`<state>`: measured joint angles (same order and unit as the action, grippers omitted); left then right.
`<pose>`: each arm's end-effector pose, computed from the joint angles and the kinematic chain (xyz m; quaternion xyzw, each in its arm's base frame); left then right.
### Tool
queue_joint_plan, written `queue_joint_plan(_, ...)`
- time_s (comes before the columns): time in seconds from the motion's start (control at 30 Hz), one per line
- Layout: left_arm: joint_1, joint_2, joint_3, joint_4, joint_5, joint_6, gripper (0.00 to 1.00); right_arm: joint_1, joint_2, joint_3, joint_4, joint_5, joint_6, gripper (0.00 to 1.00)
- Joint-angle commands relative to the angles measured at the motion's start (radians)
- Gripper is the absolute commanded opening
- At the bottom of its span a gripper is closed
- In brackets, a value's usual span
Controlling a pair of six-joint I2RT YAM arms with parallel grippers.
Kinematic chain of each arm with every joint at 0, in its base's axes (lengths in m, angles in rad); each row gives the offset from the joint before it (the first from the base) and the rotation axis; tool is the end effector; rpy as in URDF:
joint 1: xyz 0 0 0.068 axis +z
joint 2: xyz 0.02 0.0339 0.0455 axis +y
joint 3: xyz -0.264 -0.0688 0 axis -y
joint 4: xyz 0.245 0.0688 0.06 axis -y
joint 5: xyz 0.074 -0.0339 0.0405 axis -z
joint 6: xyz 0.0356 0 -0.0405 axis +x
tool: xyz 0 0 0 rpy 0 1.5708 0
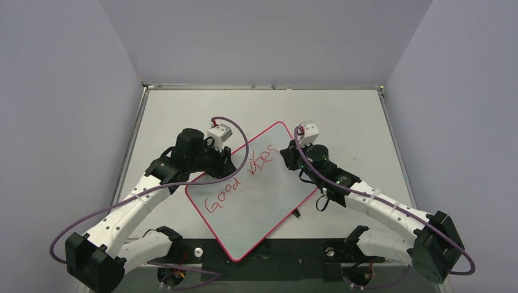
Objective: Write a sentence on the whiteboard
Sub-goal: Write a sentence on the whiteboard stand.
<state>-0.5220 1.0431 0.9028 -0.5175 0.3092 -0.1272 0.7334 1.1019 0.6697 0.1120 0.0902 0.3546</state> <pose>0.1883 -0.1208 0.3008 0.2405 0.8564 -0.2699 0.3687 0.1895 0.1664 0.2664 -0.1266 0.8004 0.2714 0.5193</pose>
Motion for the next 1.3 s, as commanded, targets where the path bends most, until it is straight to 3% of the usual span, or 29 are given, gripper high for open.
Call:
queue_joint_plan(0.0,0.008,-0.033,0.013,0.064,-0.048,0.052,0.00,-0.005,-0.032,-0.016,-0.022,0.018,-0.004,0.00)
queue_joint_plan(0.9,0.007,-0.043,0.010,0.065,-0.050,0.051,0.00,0.005,-0.062,-0.058,0.084,-0.169,0.001,0.00)
queue_joint_plan(1.27,0.007,-0.053,0.010,0.065,-0.048,0.049,0.00,0.011,-0.234,-0.015,0.022,-0.142,0.022,0.00)
